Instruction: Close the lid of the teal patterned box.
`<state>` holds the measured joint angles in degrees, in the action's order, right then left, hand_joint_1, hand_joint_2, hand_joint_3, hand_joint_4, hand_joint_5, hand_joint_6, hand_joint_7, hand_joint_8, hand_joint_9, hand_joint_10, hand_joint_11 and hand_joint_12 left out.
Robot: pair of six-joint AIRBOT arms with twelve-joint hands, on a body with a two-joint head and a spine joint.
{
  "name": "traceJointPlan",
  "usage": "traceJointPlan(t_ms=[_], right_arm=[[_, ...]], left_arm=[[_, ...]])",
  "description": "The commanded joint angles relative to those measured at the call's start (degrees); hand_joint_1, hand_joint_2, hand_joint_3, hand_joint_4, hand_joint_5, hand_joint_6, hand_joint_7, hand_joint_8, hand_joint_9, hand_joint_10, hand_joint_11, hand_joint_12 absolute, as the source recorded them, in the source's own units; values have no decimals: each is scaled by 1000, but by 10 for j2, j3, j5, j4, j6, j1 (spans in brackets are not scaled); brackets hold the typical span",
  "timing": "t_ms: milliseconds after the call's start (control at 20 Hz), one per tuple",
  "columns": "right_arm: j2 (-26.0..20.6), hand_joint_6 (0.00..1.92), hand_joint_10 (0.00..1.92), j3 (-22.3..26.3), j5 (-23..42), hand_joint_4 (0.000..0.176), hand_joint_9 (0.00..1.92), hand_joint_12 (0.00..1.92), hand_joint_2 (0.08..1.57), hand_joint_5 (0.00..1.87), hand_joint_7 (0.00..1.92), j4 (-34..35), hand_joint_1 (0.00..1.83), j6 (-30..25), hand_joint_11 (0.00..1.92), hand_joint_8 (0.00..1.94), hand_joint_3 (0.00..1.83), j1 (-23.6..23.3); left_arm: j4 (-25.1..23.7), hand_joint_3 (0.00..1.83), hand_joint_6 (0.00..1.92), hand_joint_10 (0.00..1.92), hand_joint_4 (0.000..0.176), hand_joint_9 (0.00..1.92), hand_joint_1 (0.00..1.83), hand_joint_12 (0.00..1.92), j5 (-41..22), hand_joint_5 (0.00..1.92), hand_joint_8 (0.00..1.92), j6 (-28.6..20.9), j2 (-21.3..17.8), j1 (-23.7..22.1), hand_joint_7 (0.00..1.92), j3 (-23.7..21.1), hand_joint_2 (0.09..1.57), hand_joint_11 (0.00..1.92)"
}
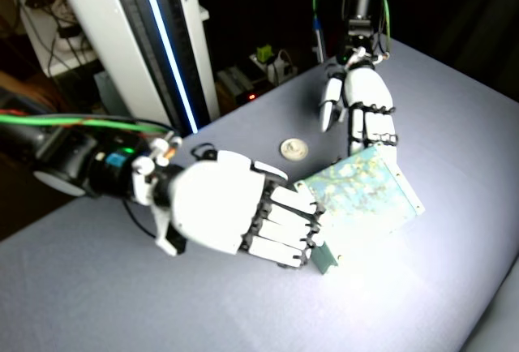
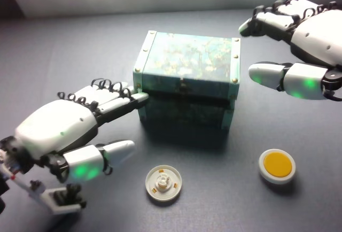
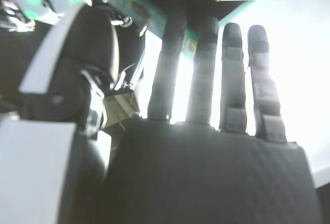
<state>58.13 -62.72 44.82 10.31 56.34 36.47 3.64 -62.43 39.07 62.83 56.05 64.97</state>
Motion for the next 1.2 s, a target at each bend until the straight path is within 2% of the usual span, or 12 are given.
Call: traceJointPlan(t_ms=[0,100,200,300,500,650,800,850,900,950,1000,1150], right_arm=[[-8,720,1102,4,79,0,89,1799,1354,35,360,-2,133,-3,0,235,0,0],[-20,700,1188,14,96,0,167,1835,1352,37,363,-2,116,-3,40,380,0,13],[-40,721,1215,32,129,0,211,1843,1393,47,306,-1,87,-4,125,500,7,36],[-61,815,1176,50,159,0,191,1851,1412,7,273,0,107,-5,35,538,3,55],[-99,762,1287,78,210,0,232,1887,1418,11,242,9,116,-5,58,738,0,89],[-118,712,1358,91,261,0,146,1920,1402,0,157,33,96,-5,30,736,0,115],[-143,732,1284,113,322,0,105,1903,1373,0,122,43,148,-5,6,697,0,147],[-155,353,910,125,354,0,3,1712,1431,0,12,46,141,-5,0,492,13,164],[-160,353,910,130,373,0,3,1712,1431,0,12,47,141,-5,0,492,13,173],[-166,36,336,135,389,0,0,1510,1425,0,0,48,131,-5,0,114,5,182],[-174,6,81,143,416,0,0,1265,1455,0,0,50,104,-5,0,22,12,195],[-193,0,2,161,477,0,0,745,1440,0,0,53,106,-5,0,0,0,221]], left_arm=[[0,0,25,39,34,142,68,726,-78,209,13,-3,-6,1,189,-3,1451,0],[1,0,31,232,32,387,183,1575,-101,299,29,-3,-16,17,405,-15,1443,0],[4,1,21,898,27,392,134,1755,-137,359,59,4,-32,31,550,-30,1439,189],[7,0,16,758,51,293,157,1675,-163,378,12,25,-47,34,476,-44,1427,110],[38,1,9,119,4,39,73,425,-193,136,5,43,-60,40,126,-47,1451,0],[58,1,6,48,15,56,145,571,-217,73,4,61,-75,50,71,-54,1471,0],[84,0,0,0,65,1,227,51,-252,2,0,74,-85,61,1,-61,1423,0],[98,0,0,0,137,0,262,1,-271,0,0,79,-90,69,0,-65,1386,0],[106,0,0,0,137,0,262,1,-281,0,0,81,-93,75,0,-67,1386,0],[112,0,0,0,129,0,150,0,-292,0,0,82,-96,80,0,-69,1367,0],[120,0,0,0,167,0,94,0,-308,0,0,84,-100,87,0,-72,1331,0],[130,0,0,0,175,0,39,0,-346,0,0,87,-112,95,0,-78,1294,0]])
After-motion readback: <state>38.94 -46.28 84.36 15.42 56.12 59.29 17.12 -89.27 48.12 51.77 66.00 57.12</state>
